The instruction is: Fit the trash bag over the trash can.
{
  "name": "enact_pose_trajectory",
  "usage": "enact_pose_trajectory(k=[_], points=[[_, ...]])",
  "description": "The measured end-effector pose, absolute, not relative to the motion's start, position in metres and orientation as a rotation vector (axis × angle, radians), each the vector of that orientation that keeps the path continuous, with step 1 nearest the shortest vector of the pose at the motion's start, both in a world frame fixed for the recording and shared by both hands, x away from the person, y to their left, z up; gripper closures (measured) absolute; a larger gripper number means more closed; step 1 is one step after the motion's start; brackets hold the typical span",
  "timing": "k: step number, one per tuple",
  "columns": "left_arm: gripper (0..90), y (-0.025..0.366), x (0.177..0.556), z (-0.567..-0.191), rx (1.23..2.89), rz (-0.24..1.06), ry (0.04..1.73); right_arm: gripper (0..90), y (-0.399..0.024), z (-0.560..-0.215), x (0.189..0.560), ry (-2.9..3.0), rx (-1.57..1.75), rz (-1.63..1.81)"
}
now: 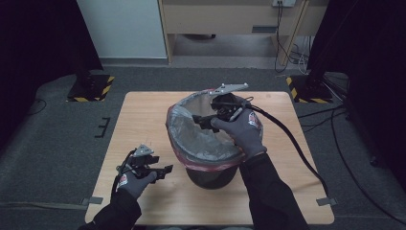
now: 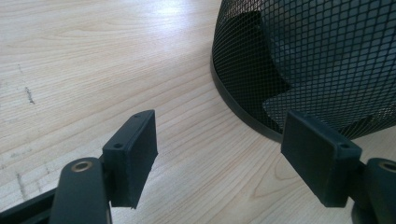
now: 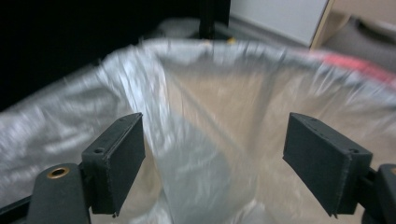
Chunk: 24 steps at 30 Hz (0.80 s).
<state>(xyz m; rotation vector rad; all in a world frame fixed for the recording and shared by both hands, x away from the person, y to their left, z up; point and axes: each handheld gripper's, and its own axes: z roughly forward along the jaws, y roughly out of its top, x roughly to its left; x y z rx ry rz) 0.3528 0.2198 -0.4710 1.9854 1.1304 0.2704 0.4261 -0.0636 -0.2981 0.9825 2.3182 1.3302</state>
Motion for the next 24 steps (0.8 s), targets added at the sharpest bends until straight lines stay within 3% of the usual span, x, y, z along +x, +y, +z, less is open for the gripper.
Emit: enact_pose_trajectory(k=[19, 24], points=[[25.7, 0.22, 0.353, -0.471, 1.992, 0.272, 1.133, 44.3, -0.098, -0.255, 0.408, 1.752, 0.945, 1.631], [25.5, 0.22, 0.352, -0.471, 1.992, 0.271, 1.133, 43.3, -0.117, -0.249, 0.407, 1.637, 0.988, 1.634]])
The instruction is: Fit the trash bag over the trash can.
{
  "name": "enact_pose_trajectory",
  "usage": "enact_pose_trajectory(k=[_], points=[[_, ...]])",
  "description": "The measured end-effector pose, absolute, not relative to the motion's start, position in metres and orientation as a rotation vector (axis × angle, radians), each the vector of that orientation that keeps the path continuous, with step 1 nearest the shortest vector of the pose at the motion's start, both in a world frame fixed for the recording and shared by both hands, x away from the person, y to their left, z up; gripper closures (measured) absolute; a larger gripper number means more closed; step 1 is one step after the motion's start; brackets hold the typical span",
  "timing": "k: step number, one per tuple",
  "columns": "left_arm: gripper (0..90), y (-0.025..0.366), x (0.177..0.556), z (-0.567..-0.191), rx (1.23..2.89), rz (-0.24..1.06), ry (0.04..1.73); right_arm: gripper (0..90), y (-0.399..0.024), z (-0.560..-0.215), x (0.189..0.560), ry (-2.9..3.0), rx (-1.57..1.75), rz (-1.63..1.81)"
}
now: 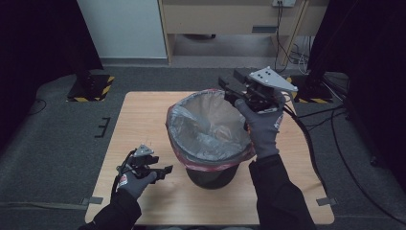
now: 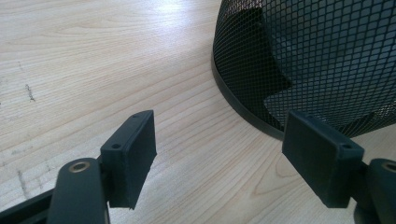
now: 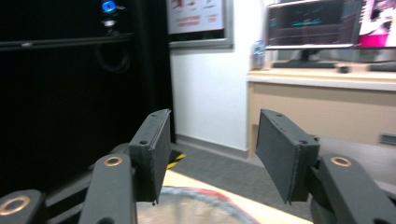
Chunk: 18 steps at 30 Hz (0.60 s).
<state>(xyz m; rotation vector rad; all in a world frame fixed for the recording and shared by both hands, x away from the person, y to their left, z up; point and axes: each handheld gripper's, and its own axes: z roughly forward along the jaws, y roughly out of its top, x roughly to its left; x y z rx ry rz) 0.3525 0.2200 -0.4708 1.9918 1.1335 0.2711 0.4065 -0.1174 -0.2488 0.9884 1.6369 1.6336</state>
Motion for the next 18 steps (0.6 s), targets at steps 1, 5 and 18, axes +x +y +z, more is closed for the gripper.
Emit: enact_pose_trajectory(k=[1, 5, 18], points=[[25.5, 0.22, 0.353, -0.471, 1.991, 0.271, 1.133, 42.3, -0.123, -0.25, 0.407, 1.628, 1.002, 1.622], [25.4, 0.22, 0.353, -0.471, 1.991, 0.268, 1.136, 37.7, -0.143, -0.258, 0.408, 1.604, 1.035, 1.578], [25.2, 0.221, 0.353, -0.471, 1.997, 0.264, 1.139, 29.5, -0.21, -0.299, 0.404, 1.55, 1.191, 1.464]])
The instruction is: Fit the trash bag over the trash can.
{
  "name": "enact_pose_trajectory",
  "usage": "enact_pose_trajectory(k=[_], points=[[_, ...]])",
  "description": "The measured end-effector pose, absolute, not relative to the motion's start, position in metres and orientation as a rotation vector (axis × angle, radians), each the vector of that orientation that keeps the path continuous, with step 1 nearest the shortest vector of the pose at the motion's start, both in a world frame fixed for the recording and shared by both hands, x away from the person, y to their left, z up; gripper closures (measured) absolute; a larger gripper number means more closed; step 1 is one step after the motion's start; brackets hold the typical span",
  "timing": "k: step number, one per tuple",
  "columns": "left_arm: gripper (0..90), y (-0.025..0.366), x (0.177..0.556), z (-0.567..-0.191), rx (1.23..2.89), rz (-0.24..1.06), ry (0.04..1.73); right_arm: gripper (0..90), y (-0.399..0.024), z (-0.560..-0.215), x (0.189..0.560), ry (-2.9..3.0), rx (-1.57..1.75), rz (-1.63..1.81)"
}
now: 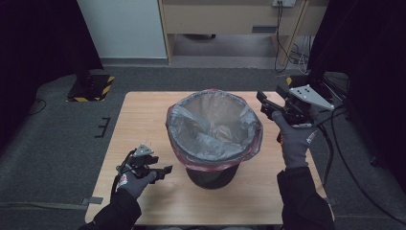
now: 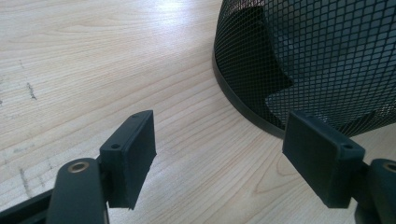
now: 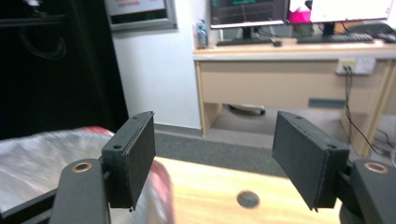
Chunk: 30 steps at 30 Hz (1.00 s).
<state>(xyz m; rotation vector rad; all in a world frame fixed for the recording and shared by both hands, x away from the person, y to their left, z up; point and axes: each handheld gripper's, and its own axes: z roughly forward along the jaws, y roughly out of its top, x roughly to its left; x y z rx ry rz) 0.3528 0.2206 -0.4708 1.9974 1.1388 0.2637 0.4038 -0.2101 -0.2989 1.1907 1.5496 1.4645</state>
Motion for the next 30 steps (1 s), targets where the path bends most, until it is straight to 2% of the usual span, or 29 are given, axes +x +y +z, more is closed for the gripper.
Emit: enact_pose_trajectory(k=[15, 23, 30], points=[[24.2, 0.224, 0.354, -0.471, 1.986, 0.26, 1.149, 25.7, -0.253, -0.386, 0.399, 1.711, 1.391, 1.321], [23.7, 0.225, 0.354, -0.471, 1.992, 0.262, 1.152, 22.8, -0.263, -0.442, 0.402, 2.035, 1.497, 1.123], [23.1, 0.229, 0.357, -0.473, 2.001, 0.266, 1.156, 20.0, -0.271, -0.475, 0.401, 2.191, 1.494, 0.943]])
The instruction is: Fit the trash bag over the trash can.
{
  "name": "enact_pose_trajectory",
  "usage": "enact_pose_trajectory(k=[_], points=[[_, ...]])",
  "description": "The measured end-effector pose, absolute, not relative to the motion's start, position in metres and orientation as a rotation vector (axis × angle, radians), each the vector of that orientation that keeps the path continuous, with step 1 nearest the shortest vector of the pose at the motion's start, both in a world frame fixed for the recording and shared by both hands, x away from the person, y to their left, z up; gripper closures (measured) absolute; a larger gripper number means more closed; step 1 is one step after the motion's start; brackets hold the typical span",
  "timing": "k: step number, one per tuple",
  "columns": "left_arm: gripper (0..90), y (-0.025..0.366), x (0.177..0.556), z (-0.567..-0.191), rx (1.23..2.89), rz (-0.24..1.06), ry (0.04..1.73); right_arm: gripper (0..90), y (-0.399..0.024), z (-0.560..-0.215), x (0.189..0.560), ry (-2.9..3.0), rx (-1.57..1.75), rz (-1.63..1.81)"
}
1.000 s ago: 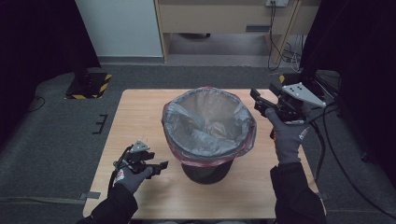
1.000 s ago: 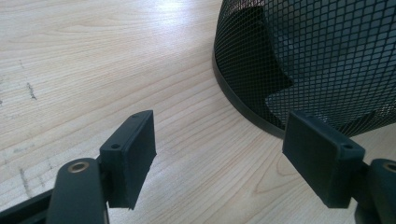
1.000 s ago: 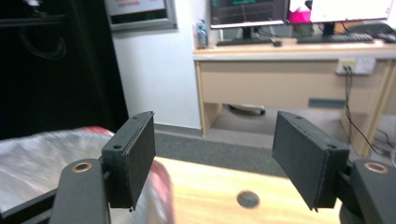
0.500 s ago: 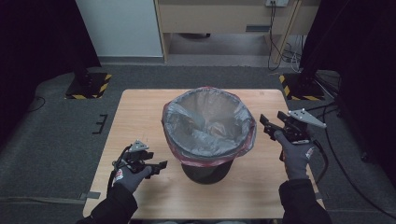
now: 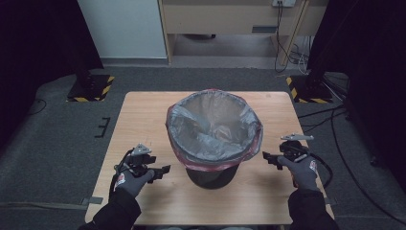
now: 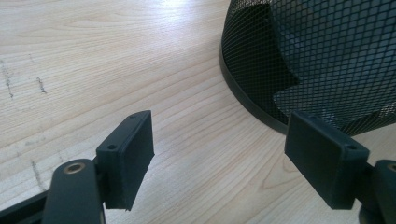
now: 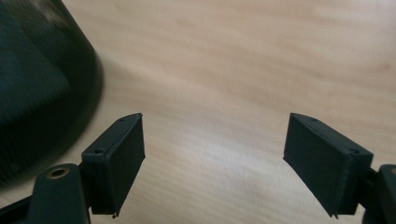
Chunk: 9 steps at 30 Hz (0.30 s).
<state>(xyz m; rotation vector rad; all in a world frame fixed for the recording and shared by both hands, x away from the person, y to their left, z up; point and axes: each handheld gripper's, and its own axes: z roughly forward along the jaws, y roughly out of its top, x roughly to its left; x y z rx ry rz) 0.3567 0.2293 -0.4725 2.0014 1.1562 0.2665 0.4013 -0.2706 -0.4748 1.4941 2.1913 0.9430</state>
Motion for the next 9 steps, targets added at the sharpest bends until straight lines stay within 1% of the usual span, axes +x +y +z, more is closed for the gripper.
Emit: enact_pose_trajectory(k=[4, 9], points=[[22.8, 0.237, 0.361, -0.477, 2.01, 0.271, 1.188, 18.4, -0.277, -0.489, 0.402, 2.262, 1.479, 0.846], [21.2, 0.25, 0.367, -0.487, 2.029, 0.274, 1.25, 16.3, -0.287, -0.497, 0.401, 2.282, 1.494, 0.801]])
